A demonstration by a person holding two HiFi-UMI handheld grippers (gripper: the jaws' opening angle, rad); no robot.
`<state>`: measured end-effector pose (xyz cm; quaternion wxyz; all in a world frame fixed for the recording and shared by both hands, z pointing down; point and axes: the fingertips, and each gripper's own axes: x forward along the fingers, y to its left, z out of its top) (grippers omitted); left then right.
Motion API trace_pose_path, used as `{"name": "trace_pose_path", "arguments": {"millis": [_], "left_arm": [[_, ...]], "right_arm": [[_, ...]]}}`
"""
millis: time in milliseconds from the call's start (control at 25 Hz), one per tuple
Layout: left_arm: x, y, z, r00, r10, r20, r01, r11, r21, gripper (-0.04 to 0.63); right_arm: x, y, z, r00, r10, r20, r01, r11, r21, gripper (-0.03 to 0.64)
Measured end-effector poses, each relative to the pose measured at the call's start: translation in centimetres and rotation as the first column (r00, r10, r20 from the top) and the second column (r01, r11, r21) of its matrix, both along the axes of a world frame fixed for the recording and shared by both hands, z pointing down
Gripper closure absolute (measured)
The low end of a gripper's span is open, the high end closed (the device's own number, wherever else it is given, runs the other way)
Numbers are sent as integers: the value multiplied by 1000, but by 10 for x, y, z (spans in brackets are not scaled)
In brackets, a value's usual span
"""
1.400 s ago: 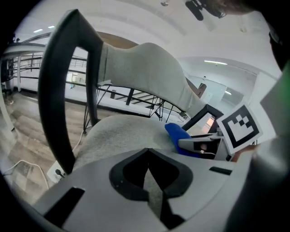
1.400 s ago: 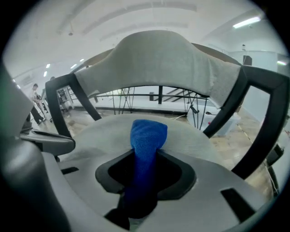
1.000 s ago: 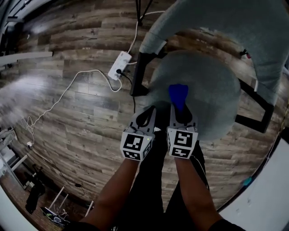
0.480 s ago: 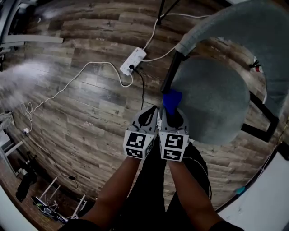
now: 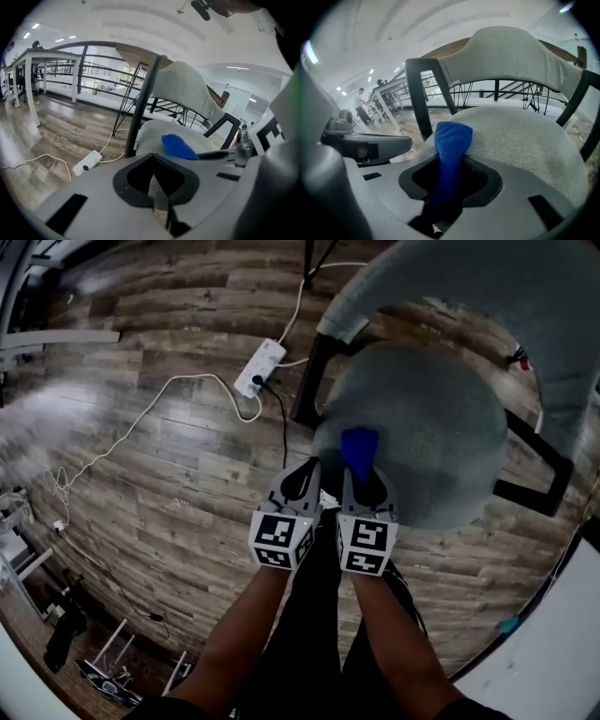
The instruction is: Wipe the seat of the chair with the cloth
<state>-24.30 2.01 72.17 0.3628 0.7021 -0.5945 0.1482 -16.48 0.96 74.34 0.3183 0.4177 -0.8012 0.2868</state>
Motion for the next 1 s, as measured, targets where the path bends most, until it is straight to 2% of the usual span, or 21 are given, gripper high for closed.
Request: {"name": "trace_pose_path", "arguments": {"millis": [400,680,1000], "left_arm": [[73,1,-4,994,107,-21,-107,994,2,594],[108,6,-3,984,180,-14,-180,984,-6,594],[142,6,-4,977,214,-25,-213,977,8,594]], "right_arm": [[74,0,3,994,105,-13,-105,994,-5,486],[118,0,1,985,169,-14,-169,985,17,486],[168,0,1,975,220,-35,-218,975,50,486]]}}
